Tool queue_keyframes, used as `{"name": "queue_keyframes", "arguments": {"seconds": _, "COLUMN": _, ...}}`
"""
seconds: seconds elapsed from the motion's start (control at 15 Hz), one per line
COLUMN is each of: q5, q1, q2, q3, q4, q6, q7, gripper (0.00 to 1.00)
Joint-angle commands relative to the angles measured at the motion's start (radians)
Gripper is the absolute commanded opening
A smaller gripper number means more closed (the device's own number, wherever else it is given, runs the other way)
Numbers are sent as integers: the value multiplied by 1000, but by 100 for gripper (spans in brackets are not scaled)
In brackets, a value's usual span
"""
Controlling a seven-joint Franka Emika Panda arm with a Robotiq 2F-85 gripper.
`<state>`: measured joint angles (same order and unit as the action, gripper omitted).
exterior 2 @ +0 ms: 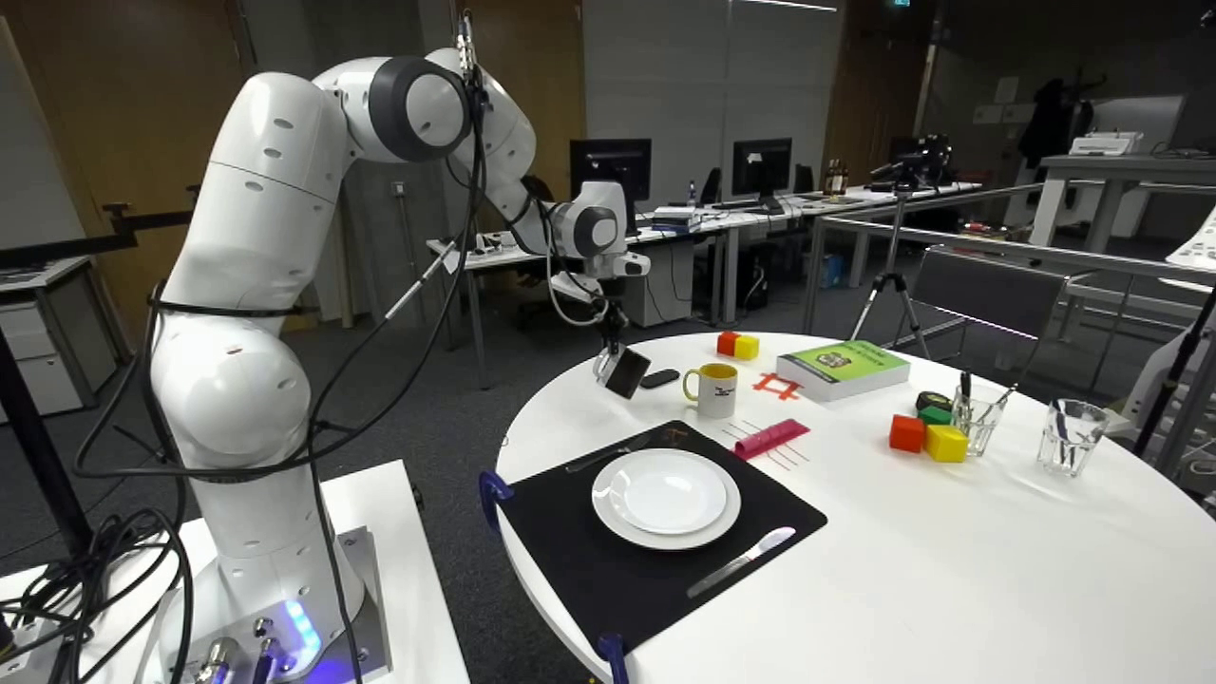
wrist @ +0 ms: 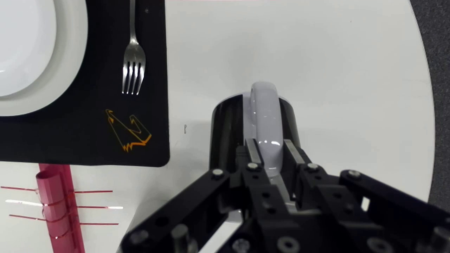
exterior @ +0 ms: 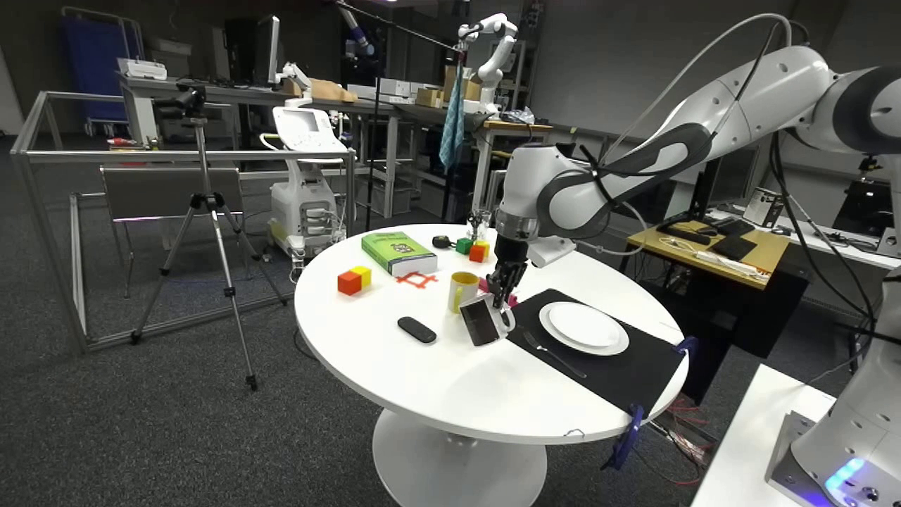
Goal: Move the black cup to the left side of the white plate
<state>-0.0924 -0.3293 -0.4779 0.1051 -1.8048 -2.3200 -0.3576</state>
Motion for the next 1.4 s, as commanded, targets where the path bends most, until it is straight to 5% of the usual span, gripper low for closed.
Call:
{"name": "queue_keyframes", "arguments": {"seconds": 0.0, "q5": -11, "q1": 5, "q2": 102, "q3": 0, "q4": -75, "q6": 11, "q7": 16, "gripper": 5}}
{"name": "queue_keyframes", "arguments": {"seconds": 0.67, "q5": -44, "q1": 59, "q2": 346, "q3": -16, "q4": -294, "q6": -34, "q7": 3, "gripper": 5}}
{"name": "queue_keyframes", "arguments": {"seconds": 1.33, "q5": -83, "q1": 201, "q2": 619, "q3": -40, "q4": -581, "q6": -168, "q7": 9, "gripper": 5}}
